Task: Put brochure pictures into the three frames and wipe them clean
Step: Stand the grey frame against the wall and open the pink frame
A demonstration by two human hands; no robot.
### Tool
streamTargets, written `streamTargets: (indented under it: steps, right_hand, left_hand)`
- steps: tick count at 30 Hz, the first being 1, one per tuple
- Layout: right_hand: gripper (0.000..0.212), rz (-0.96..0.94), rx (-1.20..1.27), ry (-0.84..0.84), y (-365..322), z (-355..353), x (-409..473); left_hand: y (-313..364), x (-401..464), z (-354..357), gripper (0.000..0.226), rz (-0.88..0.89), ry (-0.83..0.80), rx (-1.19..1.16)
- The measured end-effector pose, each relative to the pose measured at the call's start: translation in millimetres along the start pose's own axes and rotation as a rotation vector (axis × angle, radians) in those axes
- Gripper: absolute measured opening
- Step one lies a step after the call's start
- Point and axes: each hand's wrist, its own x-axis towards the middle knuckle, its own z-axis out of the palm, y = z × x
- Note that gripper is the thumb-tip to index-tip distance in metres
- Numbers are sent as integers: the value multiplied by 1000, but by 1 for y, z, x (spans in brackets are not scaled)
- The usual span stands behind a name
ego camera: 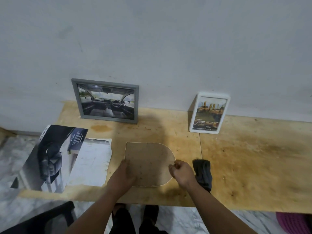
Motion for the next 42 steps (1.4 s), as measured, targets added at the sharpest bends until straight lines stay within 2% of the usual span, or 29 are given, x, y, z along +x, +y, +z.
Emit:
streamTargets:
  steps: [3, 6, 8, 11, 17, 26, 36, 42]
  right_hand:
    - [24, -47, -191, 29, 3, 5, 4]
    - [34, -53, -318, -13, 3, 11, 6]
    - [34, -14, -227, -16, 1, 12, 7]
    - [25, 122, 91, -2, 2, 8, 17]
    - [20, 227, 325, 10, 8, 2, 25]
    - [17, 361, 558, 27, 21, 4, 17]
    - [3, 347, 700, 17, 29, 4, 3]
    - [5, 355, 784, 30, 26, 7, -3]
  left_hand:
    - [2, -2, -2, 89, -12, -31, 17]
    - [0, -1, -3, 91, -15, -49, 21]
    - [-2, 0, -3, 94, -15, -60, 15]
    - [-5, 1, -4, 96, -7, -71, 29]
    - [-10, 5, -7, 99, -2, -84, 17]
    - [-9, -6, -1, 100, 26, -85, 108]
    - [-8, -19, 0, 98, 137, -100, 344]
    - [-11, -11, -8, 101, 126, -170, 352]
